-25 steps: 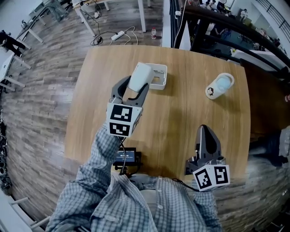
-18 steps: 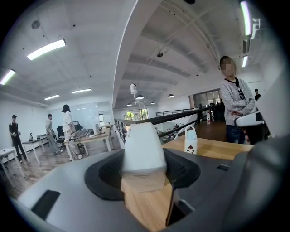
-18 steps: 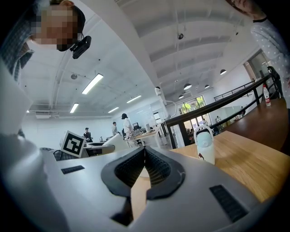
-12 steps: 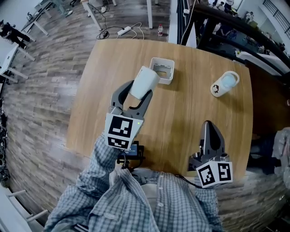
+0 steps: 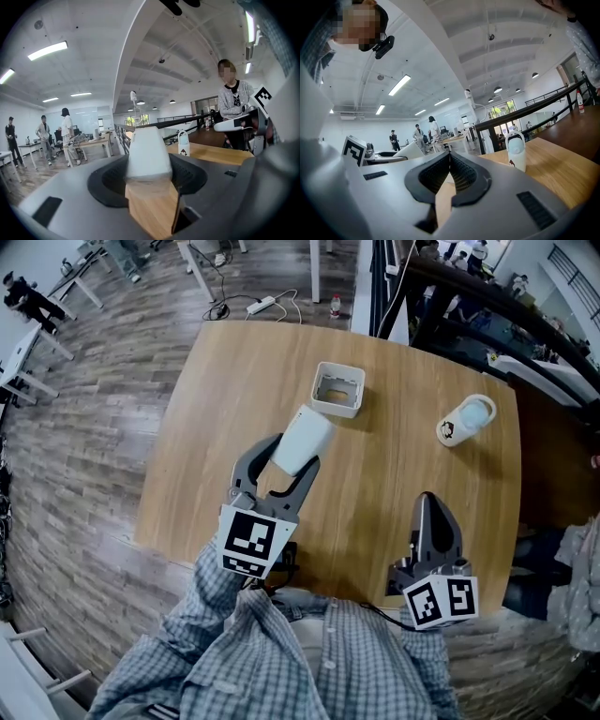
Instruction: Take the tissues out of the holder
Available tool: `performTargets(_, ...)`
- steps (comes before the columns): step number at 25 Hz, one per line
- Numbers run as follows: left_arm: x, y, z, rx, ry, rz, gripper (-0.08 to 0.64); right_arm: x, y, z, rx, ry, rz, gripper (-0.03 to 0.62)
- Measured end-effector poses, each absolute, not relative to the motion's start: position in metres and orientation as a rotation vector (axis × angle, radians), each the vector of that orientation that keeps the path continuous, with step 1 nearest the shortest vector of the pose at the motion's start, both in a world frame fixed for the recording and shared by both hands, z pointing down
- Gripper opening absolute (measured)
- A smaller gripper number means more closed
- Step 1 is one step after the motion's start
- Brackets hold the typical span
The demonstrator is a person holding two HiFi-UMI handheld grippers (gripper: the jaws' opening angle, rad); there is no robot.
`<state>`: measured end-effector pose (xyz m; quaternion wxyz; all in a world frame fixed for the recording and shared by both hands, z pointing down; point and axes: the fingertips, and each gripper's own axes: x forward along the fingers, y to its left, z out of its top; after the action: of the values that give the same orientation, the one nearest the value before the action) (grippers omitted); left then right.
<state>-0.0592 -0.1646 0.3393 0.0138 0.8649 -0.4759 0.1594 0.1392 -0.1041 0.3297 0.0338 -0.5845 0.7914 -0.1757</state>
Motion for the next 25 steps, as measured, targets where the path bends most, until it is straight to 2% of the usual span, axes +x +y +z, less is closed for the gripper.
performTargets(25,-0.069,-0.148,0.328,2.689,-1.542,0.473,0.256,0.128,-0.111,0.333,-1.791,2.521,-0.490,0.011)
